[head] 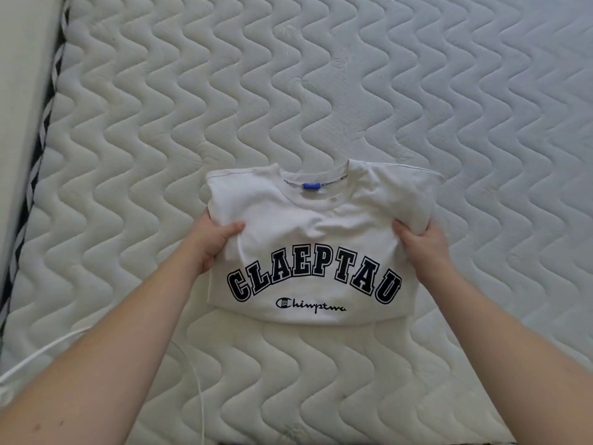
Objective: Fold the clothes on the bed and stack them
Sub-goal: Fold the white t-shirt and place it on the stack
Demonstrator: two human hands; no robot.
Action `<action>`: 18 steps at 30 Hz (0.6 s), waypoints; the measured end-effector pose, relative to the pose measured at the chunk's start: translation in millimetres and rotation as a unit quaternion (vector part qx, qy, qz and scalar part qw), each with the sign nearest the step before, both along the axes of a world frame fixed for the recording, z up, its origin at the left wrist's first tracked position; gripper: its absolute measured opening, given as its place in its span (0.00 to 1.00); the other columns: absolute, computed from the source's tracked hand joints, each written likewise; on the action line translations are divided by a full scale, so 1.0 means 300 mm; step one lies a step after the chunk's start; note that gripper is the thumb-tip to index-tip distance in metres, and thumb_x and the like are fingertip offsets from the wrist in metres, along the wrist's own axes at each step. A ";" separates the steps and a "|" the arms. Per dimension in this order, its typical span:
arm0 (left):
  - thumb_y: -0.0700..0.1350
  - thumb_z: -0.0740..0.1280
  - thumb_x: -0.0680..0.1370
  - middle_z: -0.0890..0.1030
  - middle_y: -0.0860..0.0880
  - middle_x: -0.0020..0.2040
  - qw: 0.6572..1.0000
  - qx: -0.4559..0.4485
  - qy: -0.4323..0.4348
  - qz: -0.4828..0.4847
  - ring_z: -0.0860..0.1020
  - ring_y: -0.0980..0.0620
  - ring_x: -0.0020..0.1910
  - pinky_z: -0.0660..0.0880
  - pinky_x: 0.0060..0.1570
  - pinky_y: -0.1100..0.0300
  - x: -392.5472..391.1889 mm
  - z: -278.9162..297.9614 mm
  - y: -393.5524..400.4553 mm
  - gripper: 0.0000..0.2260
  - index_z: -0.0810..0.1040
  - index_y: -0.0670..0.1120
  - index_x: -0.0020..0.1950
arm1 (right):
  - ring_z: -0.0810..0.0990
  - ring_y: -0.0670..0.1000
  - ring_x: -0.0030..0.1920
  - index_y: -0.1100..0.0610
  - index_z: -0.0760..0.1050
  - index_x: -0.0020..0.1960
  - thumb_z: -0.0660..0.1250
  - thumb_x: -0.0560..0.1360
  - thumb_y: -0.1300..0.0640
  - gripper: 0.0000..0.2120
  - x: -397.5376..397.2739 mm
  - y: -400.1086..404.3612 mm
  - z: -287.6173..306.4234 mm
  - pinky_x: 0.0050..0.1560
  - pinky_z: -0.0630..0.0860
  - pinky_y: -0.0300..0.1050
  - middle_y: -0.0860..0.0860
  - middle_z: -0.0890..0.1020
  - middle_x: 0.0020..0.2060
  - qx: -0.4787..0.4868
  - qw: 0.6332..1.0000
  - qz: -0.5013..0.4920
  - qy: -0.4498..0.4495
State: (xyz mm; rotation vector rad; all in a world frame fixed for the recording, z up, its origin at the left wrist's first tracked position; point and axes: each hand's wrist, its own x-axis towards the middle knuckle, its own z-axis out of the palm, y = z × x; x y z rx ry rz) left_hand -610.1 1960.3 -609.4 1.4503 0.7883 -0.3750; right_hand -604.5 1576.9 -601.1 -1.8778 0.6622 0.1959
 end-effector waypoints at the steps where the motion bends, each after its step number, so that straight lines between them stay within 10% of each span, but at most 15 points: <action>1: 0.36 0.76 0.70 0.83 0.54 0.50 1.000 0.010 -0.014 -0.001 0.82 0.52 0.49 0.78 0.44 0.57 -0.013 0.020 0.004 0.19 0.76 0.53 0.54 | 0.80 0.35 0.44 0.42 0.77 0.49 0.75 0.71 0.51 0.10 -0.010 -0.004 0.021 0.46 0.75 0.40 0.37 0.82 0.44 0.003 1.000 -0.002 -0.002; 18: 0.52 0.75 0.66 0.83 0.59 0.52 0.988 0.077 -0.106 -0.078 0.82 0.57 0.52 0.77 0.50 0.57 -0.405 0.689 -0.068 0.22 0.75 0.58 0.58 | 0.84 0.44 0.50 0.41 0.80 0.52 0.76 0.71 0.54 0.13 -0.455 -0.060 0.675 0.49 0.77 0.45 0.42 0.85 0.51 0.153 0.988 -0.035 -0.003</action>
